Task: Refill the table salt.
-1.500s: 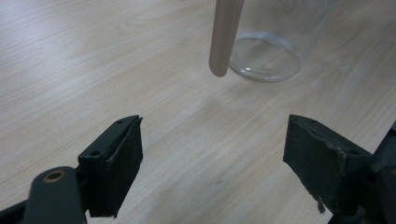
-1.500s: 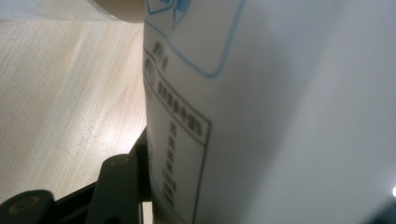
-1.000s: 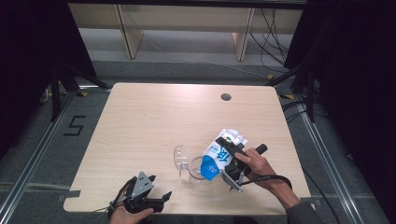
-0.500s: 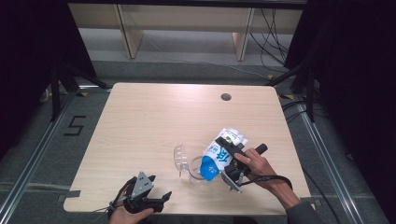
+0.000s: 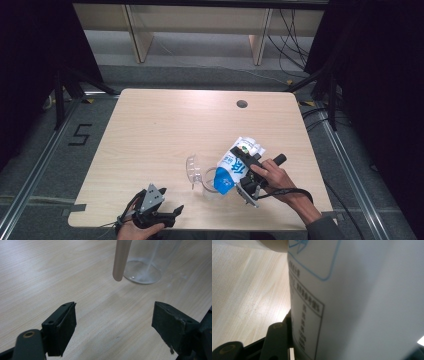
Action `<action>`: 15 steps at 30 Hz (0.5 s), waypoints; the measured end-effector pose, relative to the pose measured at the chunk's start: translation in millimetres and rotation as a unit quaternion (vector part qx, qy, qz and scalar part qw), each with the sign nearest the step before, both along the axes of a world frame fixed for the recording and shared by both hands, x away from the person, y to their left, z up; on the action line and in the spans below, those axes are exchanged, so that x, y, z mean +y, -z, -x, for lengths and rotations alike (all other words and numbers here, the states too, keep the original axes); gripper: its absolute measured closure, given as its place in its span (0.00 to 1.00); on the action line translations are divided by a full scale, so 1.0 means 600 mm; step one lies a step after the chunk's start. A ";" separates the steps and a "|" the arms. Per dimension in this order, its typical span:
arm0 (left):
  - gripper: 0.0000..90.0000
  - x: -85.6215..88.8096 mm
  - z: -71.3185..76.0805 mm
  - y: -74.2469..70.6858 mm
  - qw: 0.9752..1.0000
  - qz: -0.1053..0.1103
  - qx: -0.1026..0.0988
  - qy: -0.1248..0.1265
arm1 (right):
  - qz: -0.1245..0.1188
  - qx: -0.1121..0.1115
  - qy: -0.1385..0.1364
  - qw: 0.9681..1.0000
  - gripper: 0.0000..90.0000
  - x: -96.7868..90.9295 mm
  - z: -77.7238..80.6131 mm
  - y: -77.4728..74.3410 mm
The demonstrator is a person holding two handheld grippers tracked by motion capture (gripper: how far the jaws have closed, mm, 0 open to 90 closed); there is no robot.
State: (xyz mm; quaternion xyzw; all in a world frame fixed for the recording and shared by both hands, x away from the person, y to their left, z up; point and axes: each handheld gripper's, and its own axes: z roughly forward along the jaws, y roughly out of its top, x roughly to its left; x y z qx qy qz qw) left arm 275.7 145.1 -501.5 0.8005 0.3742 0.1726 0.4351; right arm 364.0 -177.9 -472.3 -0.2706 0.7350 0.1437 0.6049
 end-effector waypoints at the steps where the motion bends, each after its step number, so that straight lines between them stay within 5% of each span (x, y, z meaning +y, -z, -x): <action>1: 0.21 0.002 -0.001 -0.001 1.000 -0.009 -0.001 0.001 | 0.000 0.001 -0.002 1.000 0.54 0.000 0.000 0.000; 3: 0.21 -0.001 0.000 0.000 1.000 0.004 0.000 -0.002 | -0.002 0.002 0.000 1.000 0.54 0.000 0.000 0.001; 5: 0.21 0.002 -0.001 0.000 1.000 -0.010 0.000 0.004 | -0.007 0.009 0.004 1.000 0.54 0.000 0.000 0.004; 15: 0.21 -0.002 0.000 0.002 1.000 0.007 0.000 0.000 | 0.000 0.003 0.006 1.000 0.55 -0.002 0.000 0.004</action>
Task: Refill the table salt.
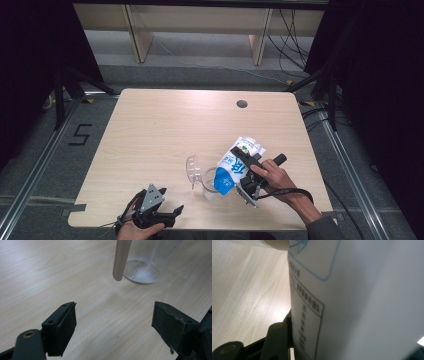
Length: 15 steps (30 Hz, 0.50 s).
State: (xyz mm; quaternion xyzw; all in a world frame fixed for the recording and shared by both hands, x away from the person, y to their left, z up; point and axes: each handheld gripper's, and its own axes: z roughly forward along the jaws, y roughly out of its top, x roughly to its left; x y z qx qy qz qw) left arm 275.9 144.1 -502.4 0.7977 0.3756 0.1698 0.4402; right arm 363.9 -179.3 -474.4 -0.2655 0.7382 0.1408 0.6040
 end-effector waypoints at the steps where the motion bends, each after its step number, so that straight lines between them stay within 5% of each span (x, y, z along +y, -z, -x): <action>1: 0.21 0.000 0.000 0.000 1.000 0.000 0.000 0.000 | 0.000 0.000 0.000 1.000 0.55 0.000 0.000 0.000; 15: 0.21 0.002 0.000 -0.001 1.000 -0.004 0.001 0.003 | 0.009 -0.011 -0.003 1.000 0.55 0.002 0.000 -0.002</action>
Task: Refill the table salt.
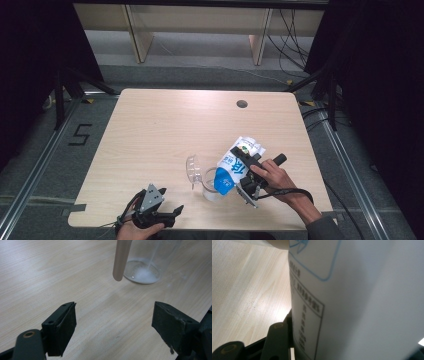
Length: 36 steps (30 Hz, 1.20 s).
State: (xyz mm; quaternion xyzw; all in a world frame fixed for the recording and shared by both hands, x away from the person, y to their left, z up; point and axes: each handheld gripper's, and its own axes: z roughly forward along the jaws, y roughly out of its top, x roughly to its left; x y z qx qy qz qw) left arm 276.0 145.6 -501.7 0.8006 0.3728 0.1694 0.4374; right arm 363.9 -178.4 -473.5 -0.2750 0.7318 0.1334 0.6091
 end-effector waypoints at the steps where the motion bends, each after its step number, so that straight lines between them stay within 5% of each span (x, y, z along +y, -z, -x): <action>1: 0.21 0.000 0.000 0.000 1.000 0.000 0.001 -0.001 | 0.001 -0.001 -0.001 1.000 0.55 0.000 0.000 0.000; 10: 0.21 0.003 0.000 -0.002 1.000 -0.015 0.001 0.004 | -0.006 0.006 0.004 1.000 0.55 -0.001 0.000 0.003; 22: 0.21 -0.001 0.000 0.001 1.000 0.002 0.000 -0.002 | 0.007 -0.007 -0.002 1.000 0.56 0.000 0.000 0.000; 25: 0.21 0.001 -0.001 -0.002 1.000 -0.014 -0.007 0.003 | 0.007 -0.008 -0.003 1.000 0.56 0.000 0.000 0.000; 36: 0.21 -0.001 0.001 0.000 1.000 -0.003 -0.001 -0.003 | 0.006 -0.007 0.000 1.000 0.56 0.000 0.001 0.002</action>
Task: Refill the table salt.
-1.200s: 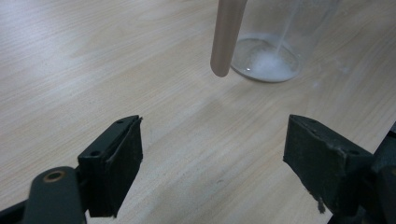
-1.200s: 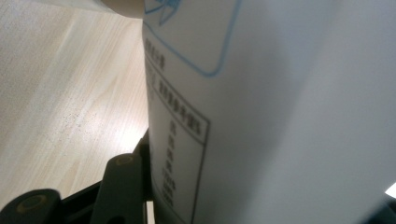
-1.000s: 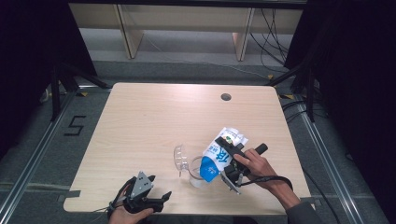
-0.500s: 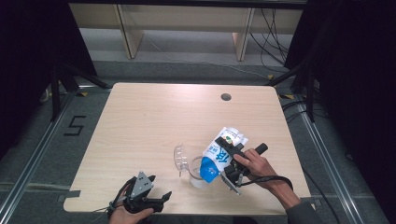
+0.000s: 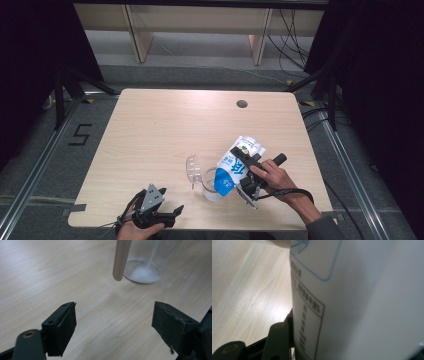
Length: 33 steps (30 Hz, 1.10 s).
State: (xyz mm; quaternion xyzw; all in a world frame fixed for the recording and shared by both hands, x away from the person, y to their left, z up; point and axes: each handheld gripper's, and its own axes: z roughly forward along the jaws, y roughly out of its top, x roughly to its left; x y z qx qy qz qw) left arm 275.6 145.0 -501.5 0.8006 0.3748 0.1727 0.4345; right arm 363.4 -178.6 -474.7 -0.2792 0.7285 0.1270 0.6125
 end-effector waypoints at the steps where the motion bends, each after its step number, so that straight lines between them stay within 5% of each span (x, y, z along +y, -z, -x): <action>1: 0.21 0.000 0.000 0.000 1.000 -0.001 -0.001 0.001 | 0.006 -0.006 -0.003 1.000 0.56 0.001 0.000 -0.002; 3: 0.21 0.004 -0.001 -0.002 1.000 -0.016 0.000 0.004 | 0.007 -0.007 -0.004 1.000 0.56 0.001 0.000 -0.003; 8: 0.21 0.002 -0.001 0.000 1.000 -0.003 0.000 0.004 | 0.009 -0.009 -0.002 1.000 0.56 0.001 0.000 -0.003; 10: 0.21 0.005 -0.002 -0.002 1.000 -0.019 -0.004 0.008 | 0.010 -0.011 -0.003 1.000 0.56 0.001 0.000 -0.003; 30: 0.21 0.006 -0.002 -0.002 1.000 -0.019 -0.005 0.011 | 0.003 -0.010 0.014 1.000 0.57 -0.004 0.002 -0.001; 33: 0.21 0.004 -0.001 -0.001 1.000 -0.008 0.000 0.005 | 0.019 -0.021 0.001 1.000 0.57 -0.001 -0.001 -0.006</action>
